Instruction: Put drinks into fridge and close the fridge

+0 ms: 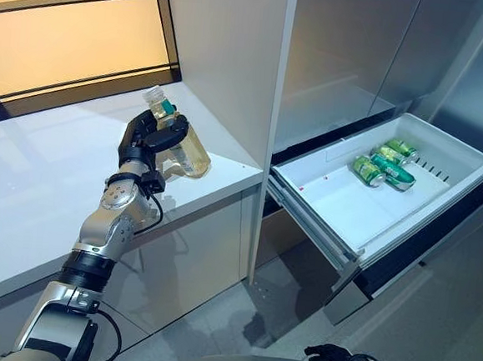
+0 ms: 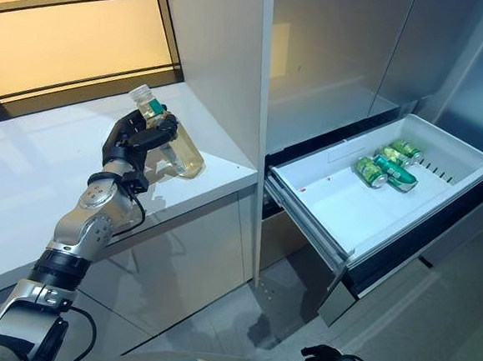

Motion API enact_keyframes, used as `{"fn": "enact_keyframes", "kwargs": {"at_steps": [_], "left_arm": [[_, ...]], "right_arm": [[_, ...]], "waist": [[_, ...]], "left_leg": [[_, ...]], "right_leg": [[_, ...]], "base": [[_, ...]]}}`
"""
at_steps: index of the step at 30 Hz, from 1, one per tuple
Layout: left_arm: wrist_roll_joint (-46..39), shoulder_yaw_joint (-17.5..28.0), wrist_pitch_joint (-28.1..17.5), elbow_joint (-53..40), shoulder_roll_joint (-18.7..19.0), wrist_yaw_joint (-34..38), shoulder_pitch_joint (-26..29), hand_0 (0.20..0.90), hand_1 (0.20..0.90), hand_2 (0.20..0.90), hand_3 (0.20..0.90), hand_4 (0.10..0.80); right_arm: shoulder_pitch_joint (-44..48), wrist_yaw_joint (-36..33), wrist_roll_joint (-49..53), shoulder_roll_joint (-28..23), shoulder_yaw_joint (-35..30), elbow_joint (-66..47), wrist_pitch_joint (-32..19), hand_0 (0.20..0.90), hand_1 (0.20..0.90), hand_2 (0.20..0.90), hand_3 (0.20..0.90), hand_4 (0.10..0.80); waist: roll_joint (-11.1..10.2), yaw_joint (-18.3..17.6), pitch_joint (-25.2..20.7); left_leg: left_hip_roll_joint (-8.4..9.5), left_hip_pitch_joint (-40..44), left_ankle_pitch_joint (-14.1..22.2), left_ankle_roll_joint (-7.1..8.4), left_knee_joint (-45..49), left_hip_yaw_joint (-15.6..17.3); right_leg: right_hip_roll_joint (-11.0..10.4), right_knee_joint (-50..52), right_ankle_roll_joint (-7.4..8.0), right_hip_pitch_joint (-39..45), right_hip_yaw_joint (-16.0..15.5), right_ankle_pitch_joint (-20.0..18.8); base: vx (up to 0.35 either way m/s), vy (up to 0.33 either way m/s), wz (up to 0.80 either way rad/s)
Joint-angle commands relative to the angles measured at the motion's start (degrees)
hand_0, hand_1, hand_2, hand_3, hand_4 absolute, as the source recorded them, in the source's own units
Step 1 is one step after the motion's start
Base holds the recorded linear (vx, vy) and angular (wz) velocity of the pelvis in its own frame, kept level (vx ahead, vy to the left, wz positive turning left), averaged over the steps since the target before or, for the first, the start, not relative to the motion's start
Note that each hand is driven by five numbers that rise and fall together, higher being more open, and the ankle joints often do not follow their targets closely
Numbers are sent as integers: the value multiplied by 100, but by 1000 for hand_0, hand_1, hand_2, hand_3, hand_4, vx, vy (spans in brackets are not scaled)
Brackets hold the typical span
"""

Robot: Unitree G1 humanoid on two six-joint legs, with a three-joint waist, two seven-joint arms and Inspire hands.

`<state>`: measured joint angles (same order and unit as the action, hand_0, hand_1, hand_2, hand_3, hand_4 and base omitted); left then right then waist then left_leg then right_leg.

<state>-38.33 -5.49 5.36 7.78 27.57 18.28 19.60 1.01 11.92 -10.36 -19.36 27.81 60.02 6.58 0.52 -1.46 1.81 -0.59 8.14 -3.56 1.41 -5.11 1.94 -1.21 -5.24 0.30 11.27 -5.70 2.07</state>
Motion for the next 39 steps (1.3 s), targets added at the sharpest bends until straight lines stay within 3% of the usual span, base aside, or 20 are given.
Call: {"fn": "enact_keyframes", "kwargs": {"at_steps": [1,11,21,25,27,28,30,32,39], "left_arm": [[266,-7,-982,-830,403,-213,1310,300,300,300,200,100],[521,-331,-862,-1687,694,-556,1327,300,300,300,200,100],[301,-502,-1230,-2040,807,-899,1390,300,300,300,200,100],[255,-500,-1376,-2192,822,-1028,1328,300,300,300,200,100],[299,-526,-1434,-2192,881,-1044,1324,300,300,300,200,100],[323,-514,-1513,-2139,885,-1084,1301,300,300,300,200,100],[347,-412,-1883,-2015,873,-1316,1012,300,300,300,200,100],[324,-382,-1766,-2131,899,-1301,1026,300,300,300,200,100],[245,-385,-1445,-2432,1114,-1309,1069,300,300,300,200,100]], "right_arm": [[174,552,-431,129,437,-311,-290,900,900,900,900,800],[605,990,-1143,-123,1067,-1826,-64,900,900,900,900,800],[982,1129,-755,-351,1109,-3298,-260,900,900,900,900,800],[1359,1445,-891,-585,1079,-3867,-596,900,900,900,900,800],[1453,1580,-929,-681,1038,-4297,-373,900,900,900,900,800],[1532,1670,-833,-743,962,-4355,-572,900,900,900,900,800],[1191,1345,-869,-703,1070,-3859,-1671,900,900,900,900,800],[1145,1370,-777,-600,1200,-4011,-1893,900,900,900,900,800],[1430,2325,72,-774,1248,-5746,-1609,900,900,900,900,800]], "waist": [[-72,120,-88],[-108,321,-58],[-118,334,-14],[-116,352,6],[-129,355,27],[-128,349,34],[-86,344,52],[-69,364,40],[-89,415,28]], "left_leg": [[253,1,562,-96,11,-515],[293,-70,516,-82,11,-634],[326,-104,468,-71,11,-655],[326,-98,454,-79,11,-637],[335,-90,438,-58,11,-635],[335,-122,380,-69,11,-634],[349,-140,384,-95,11,-633],[352,-95,460,-115,11,-642],[346,-80,434,-113,11,-614]], "right_leg": [[-125,135,404,-301,-51,-129],[-172,94,418,-284,-186,-156],[-199,102,427,-299,-225,-203],[-214,109,427,-293,-241,-228],[-216,137,437,-304,-261,-233],[-225,159,430,-345,-255,-275],[-215,171,443,-375,-214,-266],[-226,120,448,-293,-219,-203],[-234,119,484,-266,-241,-216]], "base": [[-32,2,6],[-38,11,6],[-44,19,5],[-44,26,2],[-56,17,0],[-76,31,0],[-55,48,-2],[-2,23,0],[-16,3,1]]}}
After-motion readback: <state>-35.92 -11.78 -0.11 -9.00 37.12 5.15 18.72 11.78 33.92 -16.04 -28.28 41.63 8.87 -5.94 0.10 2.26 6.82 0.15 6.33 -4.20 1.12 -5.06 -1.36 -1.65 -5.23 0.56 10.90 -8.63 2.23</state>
